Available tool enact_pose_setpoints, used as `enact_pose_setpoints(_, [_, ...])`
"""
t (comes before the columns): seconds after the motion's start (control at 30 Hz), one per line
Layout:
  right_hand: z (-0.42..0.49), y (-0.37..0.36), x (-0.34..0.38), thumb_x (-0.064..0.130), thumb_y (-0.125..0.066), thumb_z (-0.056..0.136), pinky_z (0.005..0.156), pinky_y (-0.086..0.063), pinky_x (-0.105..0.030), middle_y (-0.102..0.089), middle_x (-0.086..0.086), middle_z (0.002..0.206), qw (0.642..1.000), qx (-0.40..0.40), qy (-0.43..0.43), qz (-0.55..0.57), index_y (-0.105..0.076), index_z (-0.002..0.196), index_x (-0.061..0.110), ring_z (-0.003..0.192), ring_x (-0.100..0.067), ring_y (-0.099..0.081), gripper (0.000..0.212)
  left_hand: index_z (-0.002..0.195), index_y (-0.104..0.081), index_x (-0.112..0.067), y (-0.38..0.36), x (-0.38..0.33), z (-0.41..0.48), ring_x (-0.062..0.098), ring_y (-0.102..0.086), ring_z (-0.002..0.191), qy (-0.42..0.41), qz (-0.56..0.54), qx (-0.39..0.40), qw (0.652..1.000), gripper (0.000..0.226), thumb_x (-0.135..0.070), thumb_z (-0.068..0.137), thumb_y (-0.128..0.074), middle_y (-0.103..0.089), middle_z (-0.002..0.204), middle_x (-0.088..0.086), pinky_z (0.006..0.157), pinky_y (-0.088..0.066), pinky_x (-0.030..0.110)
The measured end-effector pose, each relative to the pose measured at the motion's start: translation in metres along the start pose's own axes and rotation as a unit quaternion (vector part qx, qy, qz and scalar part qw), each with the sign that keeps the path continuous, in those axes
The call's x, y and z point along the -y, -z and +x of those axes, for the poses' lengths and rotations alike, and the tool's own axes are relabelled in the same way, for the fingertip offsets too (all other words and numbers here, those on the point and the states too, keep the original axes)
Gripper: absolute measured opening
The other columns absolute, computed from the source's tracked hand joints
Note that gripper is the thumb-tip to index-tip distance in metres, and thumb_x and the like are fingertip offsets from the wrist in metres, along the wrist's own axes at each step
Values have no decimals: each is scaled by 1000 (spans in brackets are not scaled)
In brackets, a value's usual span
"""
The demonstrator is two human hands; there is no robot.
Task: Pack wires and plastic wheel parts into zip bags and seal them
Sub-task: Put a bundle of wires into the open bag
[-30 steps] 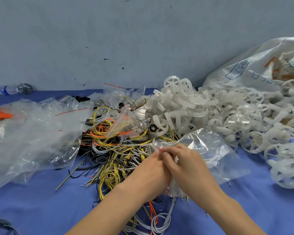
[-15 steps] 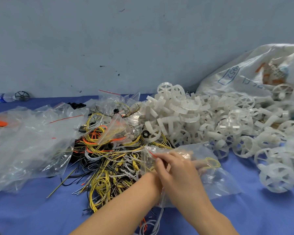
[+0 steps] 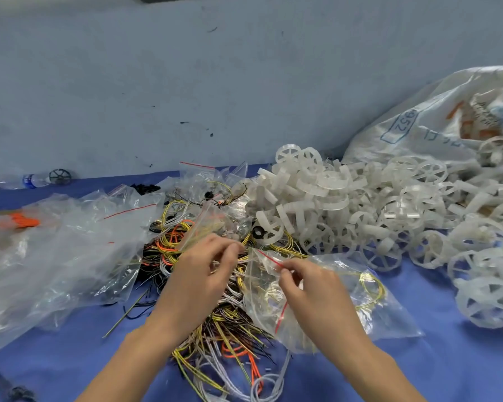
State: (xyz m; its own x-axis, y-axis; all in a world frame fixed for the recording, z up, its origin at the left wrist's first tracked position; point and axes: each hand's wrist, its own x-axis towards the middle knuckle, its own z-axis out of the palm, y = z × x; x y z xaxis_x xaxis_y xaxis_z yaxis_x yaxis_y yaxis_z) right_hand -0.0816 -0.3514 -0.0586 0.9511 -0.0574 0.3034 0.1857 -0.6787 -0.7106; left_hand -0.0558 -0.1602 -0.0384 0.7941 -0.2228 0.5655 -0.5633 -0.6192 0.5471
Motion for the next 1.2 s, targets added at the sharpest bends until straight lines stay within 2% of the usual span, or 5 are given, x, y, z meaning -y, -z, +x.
enact_pose_setpoints(0.17, [-3, -13, 1, 38, -46, 99, 50, -39, -18, -61, 24, 71, 997, 78, 28, -9, -66, 109, 38, 61, 7, -55, 22, 98, -66, -28, 20, 34, 10, 13, -46, 98, 88, 113, -205, 968, 15, -30, 97, -51, -37, 104, -7, 83, -45, 32])
enact_pose_setpoints(0.37, [0, -20, -2, 40, -46, 100, 48, -37, -16, -56, 27, 62, 993, 107, 36, -33, -64, 117, 36, 58, 11, -56, 26, 104, -57, -23, 25, 70, 17, 12, -53, 92, 171, 119, -158, 965, 17, -16, 97, -43, -49, 108, -4, 72, -39, 22])
enact_pose_setpoints(0.57, [7, -26, -8, 42, -46, 99, 56, -41, -24, -60, 17, 73, 992, 107, 26, -63, -63, 116, 36, 63, 1, -54, 25, 128, -50, -16, 21, 102, 7, 25, -48, 111, 219, 242, 24, 945, 31, -17, 98, -41, -48, 122, 8, 93, -44, 44])
enact_pose_setpoints(0.83, [5, -29, -10, 43, -44, 100, 62, -47, -29, -66, 13, 76, 990, 117, 32, -75, -62, 120, 37, 65, -3, -57, 28, 134, -49, -29, 25, 112, 6, 24, -45, 110, 224, 250, 11, 942, 37, -32, 98, -41, -40, 110, 2, 85, -46, 41])
enact_pose_setpoints(1.2, [6, -32, -12, 42, -44, 100, 65, -51, -33, -67, 8, 75, 990, 118, 31, -76, -63, 117, 36, 65, -6, -59, 27, 106, -57, -32, 34, 108, 3, 18, -42, 112, 167, 256, 35, 951, 17, -43, 94, -52, -41, 110, -3, 86, -46, 38])
